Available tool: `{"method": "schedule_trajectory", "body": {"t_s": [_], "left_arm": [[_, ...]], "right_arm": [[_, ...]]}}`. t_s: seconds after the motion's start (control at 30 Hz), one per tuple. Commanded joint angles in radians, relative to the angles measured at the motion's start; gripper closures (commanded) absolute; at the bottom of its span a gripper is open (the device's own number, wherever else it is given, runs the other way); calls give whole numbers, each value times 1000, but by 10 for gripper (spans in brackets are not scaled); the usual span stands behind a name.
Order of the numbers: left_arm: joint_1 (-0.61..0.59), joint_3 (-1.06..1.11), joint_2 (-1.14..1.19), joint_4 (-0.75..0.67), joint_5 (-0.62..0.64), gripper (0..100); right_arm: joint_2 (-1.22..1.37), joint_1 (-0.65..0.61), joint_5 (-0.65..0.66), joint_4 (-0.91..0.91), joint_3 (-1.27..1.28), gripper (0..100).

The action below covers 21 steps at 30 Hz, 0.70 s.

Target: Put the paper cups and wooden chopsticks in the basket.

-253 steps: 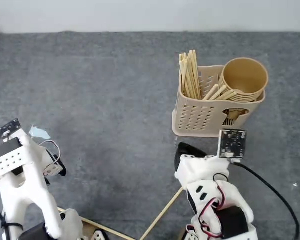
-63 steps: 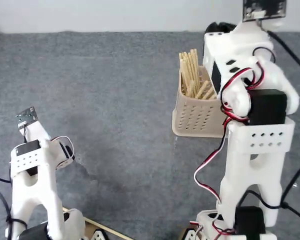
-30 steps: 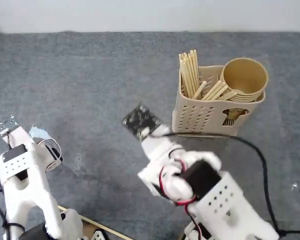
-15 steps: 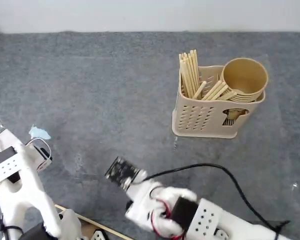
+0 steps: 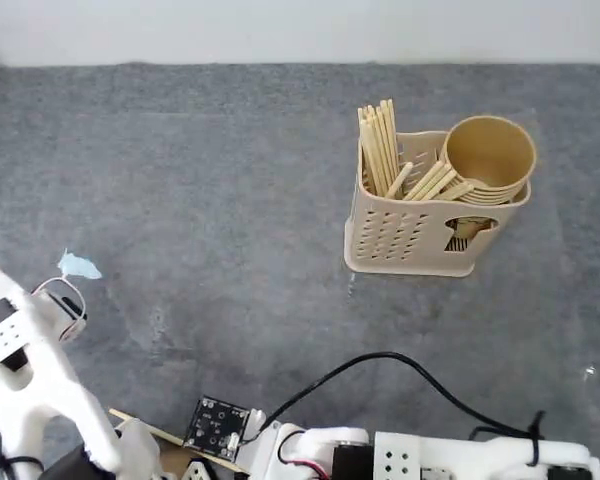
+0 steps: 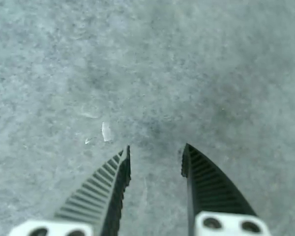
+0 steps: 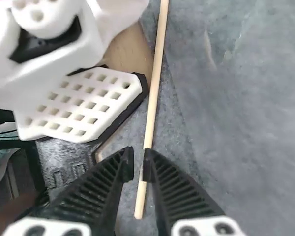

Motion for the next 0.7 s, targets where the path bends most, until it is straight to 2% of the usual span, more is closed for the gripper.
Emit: {"method": "schedule_trajectory", "body": {"t_s": [0.0, 0.07, 0.27, 0.43, 0.67], "left_arm": [[-8, -51, -32, -14, -2, 833], [-8, -53, -32, -14, -2, 833], [-8, -54, -32, -14, -2, 833], [-8, -54, -32, -14, -2, 833], [-8, -54, -32, -14, -2, 833]], "right_arm": [[-19, -8, -9, -59, 41, 809], [-19, -7, -9, -64, 57, 768], [-19, -16, -9, -87, 61, 818], [-19, -91, -15, -97, 63, 819], [-18, -93, -9, -171, 132, 822]]}}
